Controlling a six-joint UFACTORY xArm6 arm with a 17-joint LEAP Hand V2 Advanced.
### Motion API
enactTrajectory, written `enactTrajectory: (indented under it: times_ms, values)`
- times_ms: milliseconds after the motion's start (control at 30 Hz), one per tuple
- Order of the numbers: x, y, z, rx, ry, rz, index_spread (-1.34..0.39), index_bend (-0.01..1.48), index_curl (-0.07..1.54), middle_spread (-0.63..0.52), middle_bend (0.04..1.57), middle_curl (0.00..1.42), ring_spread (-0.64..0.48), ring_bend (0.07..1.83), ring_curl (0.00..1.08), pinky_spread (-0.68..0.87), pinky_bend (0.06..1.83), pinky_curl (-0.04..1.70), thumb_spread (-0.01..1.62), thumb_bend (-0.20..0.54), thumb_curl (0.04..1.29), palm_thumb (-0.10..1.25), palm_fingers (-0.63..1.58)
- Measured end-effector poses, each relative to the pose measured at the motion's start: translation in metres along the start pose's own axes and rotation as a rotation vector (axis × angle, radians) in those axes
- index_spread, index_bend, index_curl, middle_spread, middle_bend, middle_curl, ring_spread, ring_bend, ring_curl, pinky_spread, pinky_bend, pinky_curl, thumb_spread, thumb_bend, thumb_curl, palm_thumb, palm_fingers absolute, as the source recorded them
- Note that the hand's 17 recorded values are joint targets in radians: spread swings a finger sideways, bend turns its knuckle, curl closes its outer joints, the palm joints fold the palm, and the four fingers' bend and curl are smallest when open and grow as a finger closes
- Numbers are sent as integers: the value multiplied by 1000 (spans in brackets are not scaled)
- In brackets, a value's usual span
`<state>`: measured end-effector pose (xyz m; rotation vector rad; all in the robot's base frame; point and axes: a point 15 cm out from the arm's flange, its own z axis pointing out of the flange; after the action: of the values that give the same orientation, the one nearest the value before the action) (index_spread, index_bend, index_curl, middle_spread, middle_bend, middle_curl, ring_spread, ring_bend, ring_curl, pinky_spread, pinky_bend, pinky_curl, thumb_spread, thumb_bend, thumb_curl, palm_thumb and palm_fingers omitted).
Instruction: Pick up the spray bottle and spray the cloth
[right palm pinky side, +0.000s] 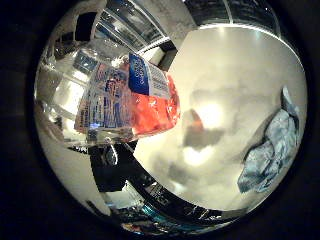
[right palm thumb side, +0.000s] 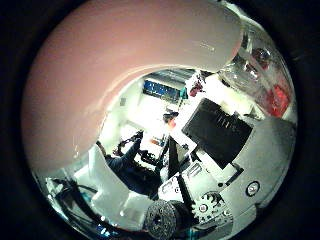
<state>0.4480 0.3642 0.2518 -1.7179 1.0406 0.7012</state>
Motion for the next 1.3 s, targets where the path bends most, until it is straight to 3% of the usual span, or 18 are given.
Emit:
enactTrajectory:
  times_ms: [333,533,833,933,1033,1067,1100,1133,1167,1267,1300]
  values:
    - [47,16,31,-58,9,18,-193,1190,772,-84,1401,666,-207,1376,770,-199,1020,1409,784,-23,838,956,1147]
    - [70,22,42,-77,16,39,-188,1179,765,-95,1383,659,-195,1366,745,-211,1005,1340,922,-18,792,870,1168]
    - [92,39,54,-111,23,65,-199,1113,708,-91,1305,621,-174,1315,652,-260,971,1138,1106,-27,609,808,1210]
    - [95,47,55,-140,33,51,-224,982,674,-92,1271,595,-176,1277,611,-309,941,1032,1101,-32,528,746,1166]
    - [99,56,54,-187,50,23,-299,601,613,-122,1088,545,-200,1232,574,-423,977,932,1098,-30,467,705,839]
    - [100,60,54,-204,56,12,-363,451,568,-140,945,505,-220,1173,552,-440,1001,911,1092,-27,448,697,523]
    - [101,63,53,-224,64,2,-374,416,552,-142,923,499,-219,1166,549,-440,1009,910,1089,-29,444,693,479]
    - [103,68,51,-248,73,-9,-408,426,542,-124,779,451,-191,1045,525,-318,887,913,1073,-34,424,672,107]
    - [104,72,50,-270,81,-21,-434,390,476,-101,658,395,-153,881,428,-159,791,846,1060,-30,406,663,-20]
    - [106,79,48,-313,98,-44,-444,278,404,-65,477,332,-65,676,324,149,640,716,1035,-35,370,629,-92]
    - [105,81,49,-322,100,-51,-444,255,396,-55,445,324,-47,640,311,187,617,693,1032,-32,366,627,-97]
